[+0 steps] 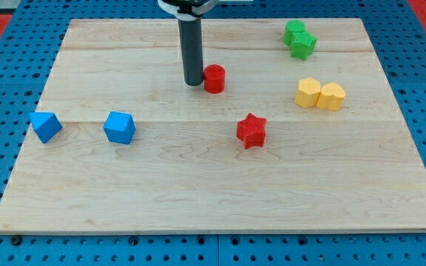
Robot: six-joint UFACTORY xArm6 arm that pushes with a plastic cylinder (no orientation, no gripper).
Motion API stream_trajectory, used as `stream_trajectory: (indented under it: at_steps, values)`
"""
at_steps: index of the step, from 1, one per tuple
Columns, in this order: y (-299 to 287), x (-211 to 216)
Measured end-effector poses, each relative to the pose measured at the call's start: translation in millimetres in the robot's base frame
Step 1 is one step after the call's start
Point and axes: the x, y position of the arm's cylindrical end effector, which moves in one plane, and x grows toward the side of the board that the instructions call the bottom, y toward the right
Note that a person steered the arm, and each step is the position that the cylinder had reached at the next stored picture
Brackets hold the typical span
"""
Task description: Place the yellow hexagon diagonally to the red circle
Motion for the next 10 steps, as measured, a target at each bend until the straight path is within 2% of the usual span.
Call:
stream_trajectory:
  at_steps: [1,2,3,4,5,7,10]
  values:
    - [47.2,44.6]
    - [153.8,69.3]
    - [219.4,72.8]
    - [227.9,72.7]
    - [215.1,65.2]
    - [179.1,22.1]
    - [28.0,-75.4]
